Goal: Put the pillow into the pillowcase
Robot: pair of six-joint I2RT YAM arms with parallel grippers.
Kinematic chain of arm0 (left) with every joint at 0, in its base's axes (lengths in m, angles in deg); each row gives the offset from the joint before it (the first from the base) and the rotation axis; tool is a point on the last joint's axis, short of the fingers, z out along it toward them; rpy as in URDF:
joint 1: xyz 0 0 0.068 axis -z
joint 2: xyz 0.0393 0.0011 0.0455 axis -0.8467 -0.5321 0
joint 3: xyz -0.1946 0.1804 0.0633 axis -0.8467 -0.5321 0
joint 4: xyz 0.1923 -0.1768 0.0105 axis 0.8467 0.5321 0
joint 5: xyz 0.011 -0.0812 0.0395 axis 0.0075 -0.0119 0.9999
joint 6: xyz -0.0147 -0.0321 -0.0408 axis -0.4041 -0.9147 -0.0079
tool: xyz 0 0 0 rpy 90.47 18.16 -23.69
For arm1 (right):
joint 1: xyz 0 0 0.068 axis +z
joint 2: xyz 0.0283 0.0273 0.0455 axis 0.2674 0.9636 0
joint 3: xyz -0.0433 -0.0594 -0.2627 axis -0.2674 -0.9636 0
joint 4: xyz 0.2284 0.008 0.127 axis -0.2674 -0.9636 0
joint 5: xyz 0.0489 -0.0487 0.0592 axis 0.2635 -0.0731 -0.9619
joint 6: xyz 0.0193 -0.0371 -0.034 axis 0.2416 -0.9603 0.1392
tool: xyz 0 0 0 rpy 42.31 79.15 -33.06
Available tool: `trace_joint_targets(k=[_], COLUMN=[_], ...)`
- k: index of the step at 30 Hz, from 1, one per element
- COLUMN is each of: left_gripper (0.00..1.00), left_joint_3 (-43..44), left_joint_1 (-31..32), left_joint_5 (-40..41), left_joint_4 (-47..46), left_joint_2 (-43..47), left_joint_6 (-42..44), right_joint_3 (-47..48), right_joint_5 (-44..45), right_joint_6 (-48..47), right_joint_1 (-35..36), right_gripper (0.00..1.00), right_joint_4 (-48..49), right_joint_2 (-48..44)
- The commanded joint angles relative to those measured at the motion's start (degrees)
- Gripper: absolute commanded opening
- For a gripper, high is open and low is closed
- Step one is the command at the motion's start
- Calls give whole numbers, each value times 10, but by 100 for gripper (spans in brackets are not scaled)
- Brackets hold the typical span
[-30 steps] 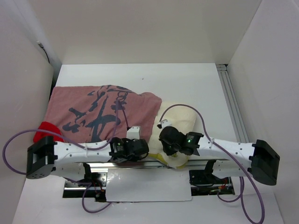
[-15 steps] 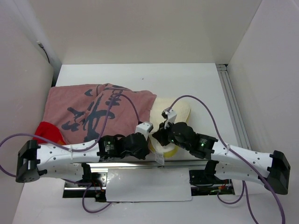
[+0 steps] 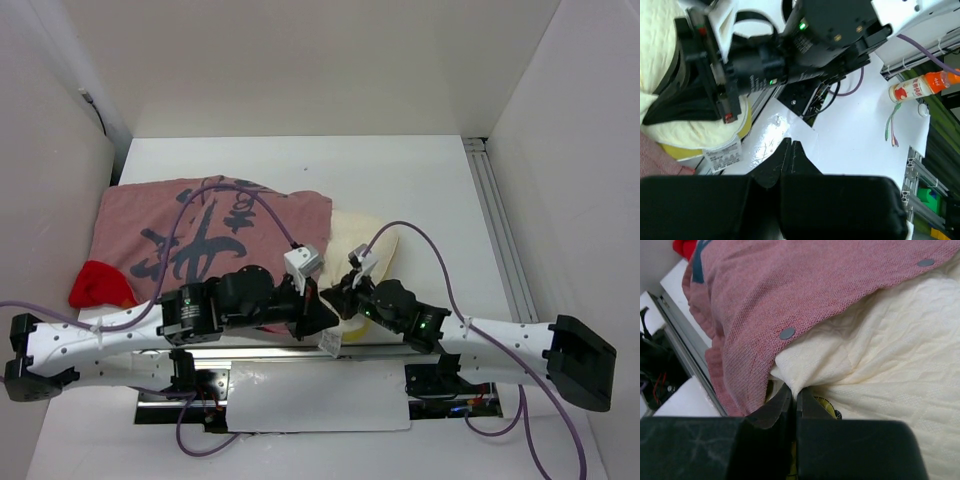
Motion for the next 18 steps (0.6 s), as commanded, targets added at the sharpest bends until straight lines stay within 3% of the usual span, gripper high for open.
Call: trace_joint_targets(k=[1,3,5,6,7,8,10,14,18], left_gripper=[0,0,18,57,57,67,75,75,75], left_joint_3=[26,61,97,149,150,167,226,290,382], left_joint_1=[2,2,2,2,2,-17,-54,-179,-228], left_joint_5=[32,77,181,248,249,294,302,240,217], left_joint_4=[30,71,159,211,212,259,292,291,309], left_joint_2=[-27,-51,-73,-99,-114,-131,-169,-274,-403], left_joint_6=[3,-22,-69,-92,-92,-113,-113,-52,13], right_joint_3=[3,33,47,54,63,63,86,126,155], right_joint_5=[-32,-23,3,88,89,113,163,201,161], right_joint_6=[-20,-4,15,46,46,71,101,157,173], right_joint_1=[5,5,5,5,5,-2,-25,-94,-209], right_gripper=[0,25,67,97,97,99,99,99,99], right_joint_4=[111,31,-36,-142,-143,-174,-271,-385,-424], right_joint_2=[21,21,-12,-38,-38,-64,-87,-118,-102])
